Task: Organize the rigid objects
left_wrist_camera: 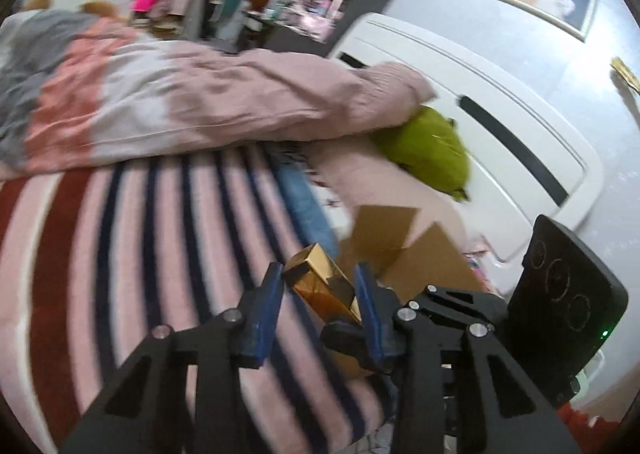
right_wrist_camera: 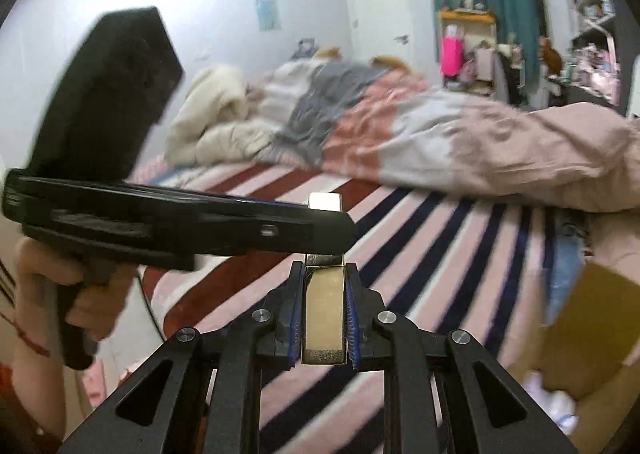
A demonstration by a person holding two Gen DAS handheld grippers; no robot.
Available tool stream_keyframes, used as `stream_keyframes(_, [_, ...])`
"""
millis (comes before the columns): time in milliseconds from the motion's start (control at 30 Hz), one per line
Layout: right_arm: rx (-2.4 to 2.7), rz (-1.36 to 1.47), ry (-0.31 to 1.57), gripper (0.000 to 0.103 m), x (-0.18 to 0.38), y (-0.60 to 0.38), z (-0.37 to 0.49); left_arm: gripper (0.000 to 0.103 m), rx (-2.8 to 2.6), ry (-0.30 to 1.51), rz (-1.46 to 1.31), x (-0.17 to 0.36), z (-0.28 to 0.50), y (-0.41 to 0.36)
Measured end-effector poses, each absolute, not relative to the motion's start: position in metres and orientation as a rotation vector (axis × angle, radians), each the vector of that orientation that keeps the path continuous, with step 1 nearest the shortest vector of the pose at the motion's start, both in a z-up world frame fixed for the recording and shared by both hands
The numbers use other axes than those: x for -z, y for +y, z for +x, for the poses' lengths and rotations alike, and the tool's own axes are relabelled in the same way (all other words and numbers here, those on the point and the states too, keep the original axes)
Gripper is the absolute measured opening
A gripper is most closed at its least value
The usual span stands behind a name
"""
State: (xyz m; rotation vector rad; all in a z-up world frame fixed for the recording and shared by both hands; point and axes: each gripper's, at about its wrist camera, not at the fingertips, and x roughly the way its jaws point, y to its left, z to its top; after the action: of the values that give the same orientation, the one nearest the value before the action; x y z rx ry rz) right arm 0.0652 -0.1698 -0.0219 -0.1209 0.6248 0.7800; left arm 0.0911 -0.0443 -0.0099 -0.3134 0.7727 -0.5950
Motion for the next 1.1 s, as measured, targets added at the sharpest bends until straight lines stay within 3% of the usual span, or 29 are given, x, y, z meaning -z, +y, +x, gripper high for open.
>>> stream_keyframes(267, [-0.592,-0.05,0.666,0.013,0.021,-0.27,0.079,0.032,0.723,0.874,-0.19,0.013,0.129,-0.157])
stream_keyframes(500, [-0.525,-0.03,0.784,0.013,0.039,-0.304,0.1,0.035,0.679,0.955,-0.079,0.03,0.139,-0.201])
stream_keyframes(633, [-0.526,-0.061,0.839,0.014,0.051,-0.303,0.101,0.073,0.619,0.94,-0.037,0.034,0.139,-0.203])
stream_keyframes(700, [-0.531,-0.055,0.839,0.021,0.053,-0.304,0.101,0.077,0.594,0.913,-0.025,0.032,0.134,-0.198])
stream_keyframes(767, [-0.521,-0.048,0.824,0.044,0.052,-0.307,0.098,0.082,0.577,0.899,-0.011,0.029,0.129,-0.193])
stream_keyframes(900, [-0.512,-0.061,0.791,0.055,0.048,-0.307,0.092,0.085,0.489,0.809,0.029,0.013,0.107,-0.177])
stream_keyframes(967, [-0.517,-0.056,0.749,0.077,0.042,-0.308,0.086,0.089,0.427,0.756,0.04,0.004,0.093,-0.165])
stream_keyframes(1033, [-0.5,-0.062,0.675,0.088,0.033,-0.309,0.076,0.098,0.369,0.713,0.032,-0.004,0.082,-0.153])
stream_keyframes(1100, [-0.486,-0.09,0.603,0.09,0.024,-0.307,0.066,0.101,0.319,0.653,0.018,-0.013,0.069,-0.14])
